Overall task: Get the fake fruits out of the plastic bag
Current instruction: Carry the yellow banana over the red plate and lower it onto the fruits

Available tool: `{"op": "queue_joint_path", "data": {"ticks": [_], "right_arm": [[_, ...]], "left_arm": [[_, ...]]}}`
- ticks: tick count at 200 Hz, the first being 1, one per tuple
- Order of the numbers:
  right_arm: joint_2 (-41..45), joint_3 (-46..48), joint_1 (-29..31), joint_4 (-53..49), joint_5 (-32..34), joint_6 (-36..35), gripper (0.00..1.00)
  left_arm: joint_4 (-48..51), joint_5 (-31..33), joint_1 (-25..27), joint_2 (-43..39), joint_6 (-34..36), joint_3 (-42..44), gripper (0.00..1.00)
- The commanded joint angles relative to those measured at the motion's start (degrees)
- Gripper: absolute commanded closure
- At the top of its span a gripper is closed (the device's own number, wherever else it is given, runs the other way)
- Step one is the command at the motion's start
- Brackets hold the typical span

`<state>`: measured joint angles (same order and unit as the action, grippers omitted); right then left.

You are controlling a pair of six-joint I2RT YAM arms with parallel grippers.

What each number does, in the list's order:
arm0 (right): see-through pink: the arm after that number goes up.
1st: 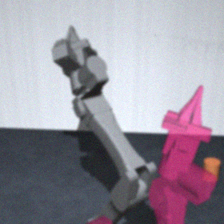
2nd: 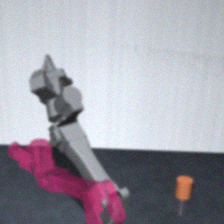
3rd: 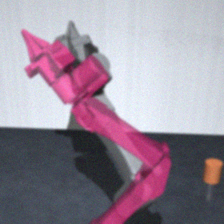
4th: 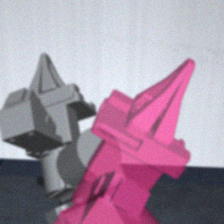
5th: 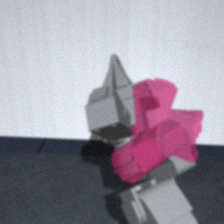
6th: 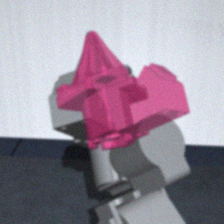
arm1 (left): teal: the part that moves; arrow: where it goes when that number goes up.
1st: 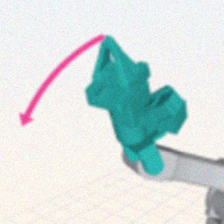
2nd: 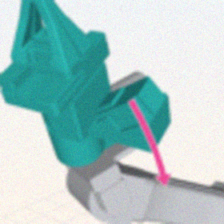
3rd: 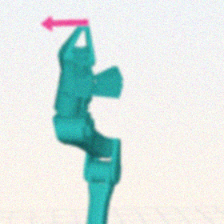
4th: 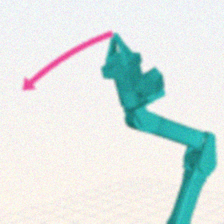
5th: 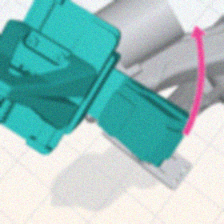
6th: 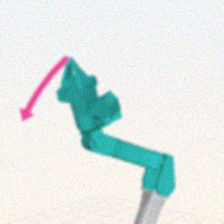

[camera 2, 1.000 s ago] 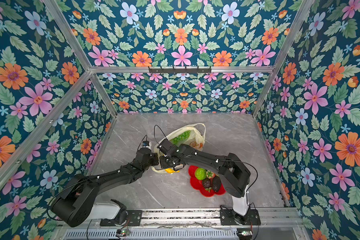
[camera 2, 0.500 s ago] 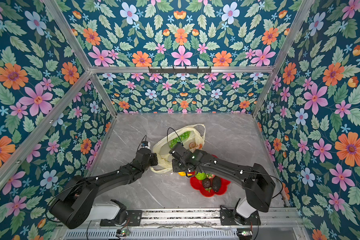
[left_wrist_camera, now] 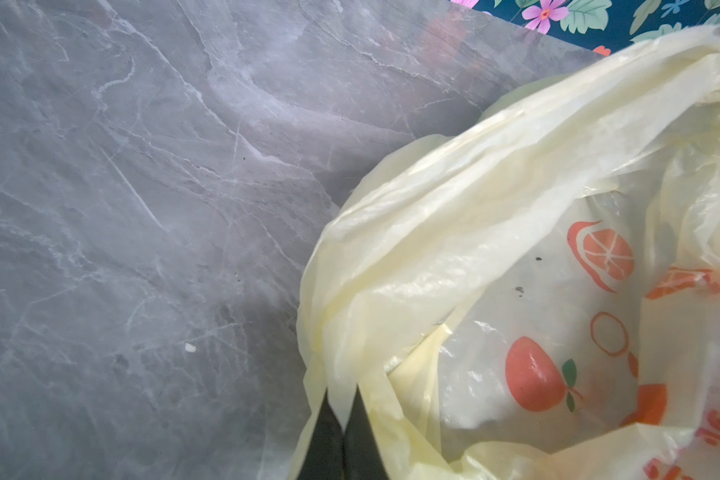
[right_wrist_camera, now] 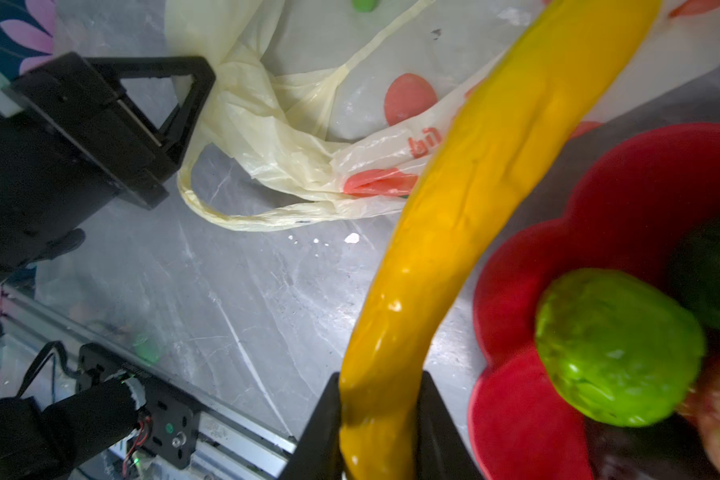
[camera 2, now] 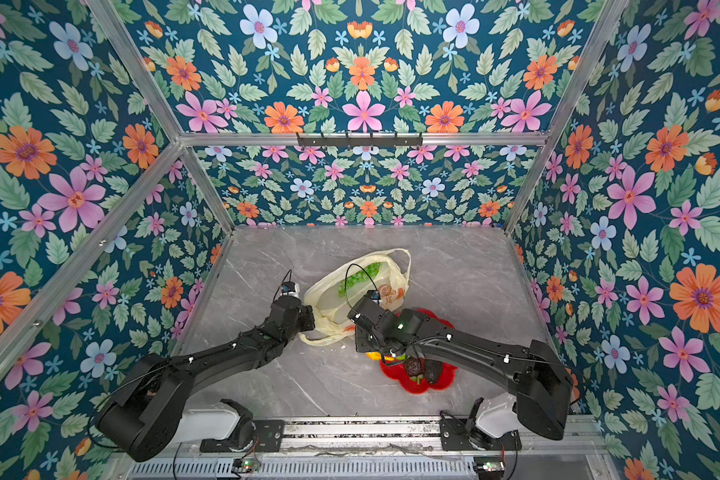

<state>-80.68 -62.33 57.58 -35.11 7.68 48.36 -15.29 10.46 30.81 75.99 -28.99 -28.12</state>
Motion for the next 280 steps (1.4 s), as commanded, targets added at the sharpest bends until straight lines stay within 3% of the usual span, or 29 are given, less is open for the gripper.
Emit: {"op": "queue_joint_path", "data": {"ticks": [1,80,220,280], "right_arm": [[1.53,0.99,-0.01,-4.33,8.00,6.75,0.78],[-1.29,3.33,-0.05,-2.45,10.34,17.14,0.78],[-4.92,7.04,-2.06,2.53,8.40,21.78,0.76],[-7.51,5.87,-2.38,1.52,7.61,21.82,0.68]], "left_arm": [[0.48,0.19,-0.04,-0.40,0.17,-0.16,0.95],[0.87,-0.09,-0.05,-1.59,0.04,0.23,0.95],[0.79,-0.24,-0.05,-1.45,0.03,0.17,0.95],[0.70,-0.34,-0.04,-1.45,-0.01,0.26,0.95]]}}
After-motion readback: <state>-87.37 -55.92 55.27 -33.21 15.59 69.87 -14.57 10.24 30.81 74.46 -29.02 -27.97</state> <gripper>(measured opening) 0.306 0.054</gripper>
